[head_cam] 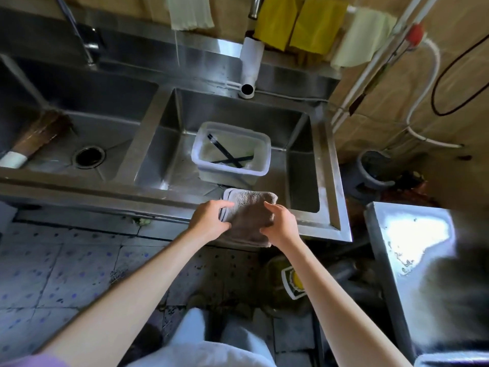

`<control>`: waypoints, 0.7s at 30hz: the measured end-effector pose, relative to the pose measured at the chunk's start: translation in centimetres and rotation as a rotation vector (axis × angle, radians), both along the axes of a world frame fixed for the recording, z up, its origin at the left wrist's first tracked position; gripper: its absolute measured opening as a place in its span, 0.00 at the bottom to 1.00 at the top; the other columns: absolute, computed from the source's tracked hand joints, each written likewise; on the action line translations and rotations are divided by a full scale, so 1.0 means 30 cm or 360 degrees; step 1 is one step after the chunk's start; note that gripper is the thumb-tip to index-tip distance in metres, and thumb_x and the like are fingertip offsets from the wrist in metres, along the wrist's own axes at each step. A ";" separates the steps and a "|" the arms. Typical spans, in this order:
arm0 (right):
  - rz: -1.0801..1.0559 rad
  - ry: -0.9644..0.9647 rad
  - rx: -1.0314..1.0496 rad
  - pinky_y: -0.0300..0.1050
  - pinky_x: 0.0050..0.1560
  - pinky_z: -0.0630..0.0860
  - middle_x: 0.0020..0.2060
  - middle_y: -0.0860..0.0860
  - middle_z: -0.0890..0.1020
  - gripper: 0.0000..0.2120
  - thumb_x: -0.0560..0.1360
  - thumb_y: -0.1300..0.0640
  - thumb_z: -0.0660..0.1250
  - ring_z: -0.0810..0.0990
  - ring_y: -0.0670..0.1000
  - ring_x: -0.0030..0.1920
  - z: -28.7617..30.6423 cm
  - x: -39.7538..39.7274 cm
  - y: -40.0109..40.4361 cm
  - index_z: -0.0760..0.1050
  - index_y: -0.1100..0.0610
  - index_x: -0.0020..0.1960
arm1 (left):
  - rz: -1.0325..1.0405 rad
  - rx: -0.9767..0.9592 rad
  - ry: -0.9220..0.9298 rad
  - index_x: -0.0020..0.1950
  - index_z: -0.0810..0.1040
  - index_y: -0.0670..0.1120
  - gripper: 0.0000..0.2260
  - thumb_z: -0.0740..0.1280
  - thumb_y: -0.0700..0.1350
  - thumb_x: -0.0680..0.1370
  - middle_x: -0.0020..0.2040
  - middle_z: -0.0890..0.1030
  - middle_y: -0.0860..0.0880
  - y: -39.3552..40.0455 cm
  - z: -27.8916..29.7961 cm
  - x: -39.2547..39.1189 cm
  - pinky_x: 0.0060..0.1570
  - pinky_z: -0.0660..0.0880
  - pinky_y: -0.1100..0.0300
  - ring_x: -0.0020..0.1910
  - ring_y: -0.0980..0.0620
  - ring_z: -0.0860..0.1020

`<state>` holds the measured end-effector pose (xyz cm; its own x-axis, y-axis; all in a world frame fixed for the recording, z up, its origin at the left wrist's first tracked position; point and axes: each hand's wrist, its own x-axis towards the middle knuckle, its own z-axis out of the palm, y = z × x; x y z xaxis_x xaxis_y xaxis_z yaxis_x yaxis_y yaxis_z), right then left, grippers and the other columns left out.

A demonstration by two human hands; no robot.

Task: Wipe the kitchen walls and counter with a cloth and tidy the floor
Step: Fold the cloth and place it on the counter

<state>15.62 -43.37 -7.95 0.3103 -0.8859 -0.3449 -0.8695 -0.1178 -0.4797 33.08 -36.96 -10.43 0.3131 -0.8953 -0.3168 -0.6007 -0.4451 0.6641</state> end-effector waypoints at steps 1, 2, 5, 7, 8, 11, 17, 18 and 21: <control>0.0005 0.0016 -0.0014 0.43 0.63 0.70 0.68 0.52 0.71 0.34 0.69 0.64 0.73 0.71 0.53 0.66 -0.003 -0.006 -0.002 0.66 0.54 0.72 | -0.0018 0.0002 -0.0007 0.64 0.76 0.53 0.25 0.75 0.43 0.68 0.63 0.78 0.50 0.000 0.000 -0.001 0.57 0.73 0.59 0.59 0.49 0.76; 0.0013 0.0031 -0.0036 0.42 0.63 0.70 0.68 0.52 0.71 0.34 0.69 0.64 0.72 0.71 0.53 0.66 -0.006 -0.010 -0.005 0.66 0.54 0.72 | -0.0036 0.0002 -0.0029 0.64 0.76 0.53 0.25 0.75 0.43 0.69 0.63 0.77 0.49 0.000 0.000 -0.004 0.58 0.72 0.58 0.60 0.48 0.75; 0.0056 0.0092 -0.0088 0.43 0.64 0.69 0.70 0.52 0.68 0.33 0.70 0.65 0.70 0.69 0.53 0.68 -0.016 -0.014 -0.013 0.65 0.53 0.73 | -0.0078 -0.0012 -0.0296 0.66 0.74 0.53 0.24 0.73 0.45 0.71 0.68 0.71 0.46 -0.005 -0.002 -0.020 0.62 0.68 0.55 0.64 0.45 0.70; 0.0115 0.0152 -0.0103 0.45 0.65 0.70 0.73 0.52 0.64 0.33 0.71 0.65 0.70 0.67 0.54 0.69 -0.023 -0.012 -0.027 0.64 0.52 0.73 | -0.0069 -0.0026 -0.0488 0.67 0.73 0.54 0.24 0.72 0.48 0.72 0.74 0.63 0.46 -0.009 0.003 -0.028 0.66 0.64 0.50 0.69 0.43 0.63; 0.0148 0.0196 -0.0093 0.48 0.65 0.70 0.74 0.51 0.61 0.34 0.71 0.63 0.71 0.66 0.55 0.69 -0.024 -0.010 -0.035 0.64 0.51 0.73 | -0.0106 -0.0029 -0.0556 0.68 0.72 0.55 0.24 0.71 0.49 0.72 0.75 0.60 0.47 -0.012 0.004 -0.029 0.67 0.62 0.49 0.70 0.44 0.61; 0.0261 0.0343 -0.0063 0.55 0.65 0.67 0.75 0.48 0.56 0.34 0.70 0.58 0.72 0.61 0.57 0.70 -0.022 -0.007 -0.054 0.64 0.46 0.72 | -0.0315 -0.0027 -0.0675 0.69 0.70 0.55 0.25 0.69 0.53 0.73 0.75 0.62 0.51 -0.022 0.003 -0.023 0.69 0.57 0.50 0.72 0.47 0.60; 0.0445 0.0450 -0.0066 0.56 0.69 0.57 0.73 0.46 0.63 0.28 0.73 0.52 0.67 0.57 0.56 0.73 -0.052 -0.007 -0.070 0.64 0.45 0.72 | -0.0361 0.0057 -0.0652 0.68 0.72 0.55 0.23 0.68 0.56 0.73 0.72 0.68 0.54 -0.030 0.011 -0.011 0.70 0.50 0.50 0.70 0.48 0.63; 0.0456 0.0448 -0.0057 0.57 0.70 0.57 0.73 0.46 0.63 0.29 0.73 0.52 0.67 0.56 0.56 0.73 -0.059 -0.007 -0.072 0.64 0.45 0.72 | -0.0367 0.0068 -0.0652 0.68 0.72 0.55 0.23 0.68 0.56 0.73 0.72 0.68 0.54 -0.033 0.009 -0.010 0.70 0.49 0.49 0.70 0.48 0.63; 0.0422 0.0392 -0.0039 0.58 0.70 0.59 0.72 0.46 0.65 0.30 0.72 0.52 0.68 0.58 0.56 0.72 -0.053 -0.005 -0.077 0.64 0.46 0.72 | -0.0323 0.0056 -0.0627 0.66 0.74 0.55 0.23 0.70 0.56 0.71 0.69 0.71 0.54 -0.042 0.012 -0.010 0.70 0.51 0.48 0.68 0.49 0.65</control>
